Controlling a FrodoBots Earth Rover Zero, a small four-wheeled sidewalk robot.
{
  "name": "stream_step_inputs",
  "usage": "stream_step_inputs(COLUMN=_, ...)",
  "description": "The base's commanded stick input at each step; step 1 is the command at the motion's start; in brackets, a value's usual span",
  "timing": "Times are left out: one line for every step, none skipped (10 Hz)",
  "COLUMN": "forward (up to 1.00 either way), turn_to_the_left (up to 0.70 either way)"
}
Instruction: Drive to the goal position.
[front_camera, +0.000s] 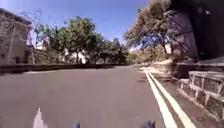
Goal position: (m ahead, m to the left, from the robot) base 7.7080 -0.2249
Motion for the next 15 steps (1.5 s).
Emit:
stream_step_inputs(forward=0.85, turn_to_the_left=-0.34)
stream_step_inputs(forward=0.85, turn_to_the_left=-0.34)
stream_step_inputs(forward=0.85, turn_to_the_left=-0.24)
stream_step_inputs(forward=0.85, turn_to_the_left=-0.12)
stream_step_inputs(forward=0.85, turn_to_the_left=0.0)
stream_step_inputs(forward=0.85, turn_to_the_left=0.0)
stream_step_inputs(forward=0.85, turn_to_the_left=0.0)
stream_step_inputs(forward=0.85, turn_to_the_left=-0.06)
stream_step_inputs(forward=0.85, turn_to_the_left=-0.19)
stream_step_inputs(forward=0.85, turn_to_the_left=-0.32)
stream_step_inputs(forward=0.85, turn_to_the_left=-0.34)
stream_step_inputs(forward=0.85, turn_to_the_left=-0.34)
stream_step_inputs(forward=0.85, turn_to_the_left=-0.34)
stream_step_inputs(forward=0.85, turn_to_the_left=-0.34)
stream_step_inputs(forward=0.85, turn_to_the_left=-0.34)
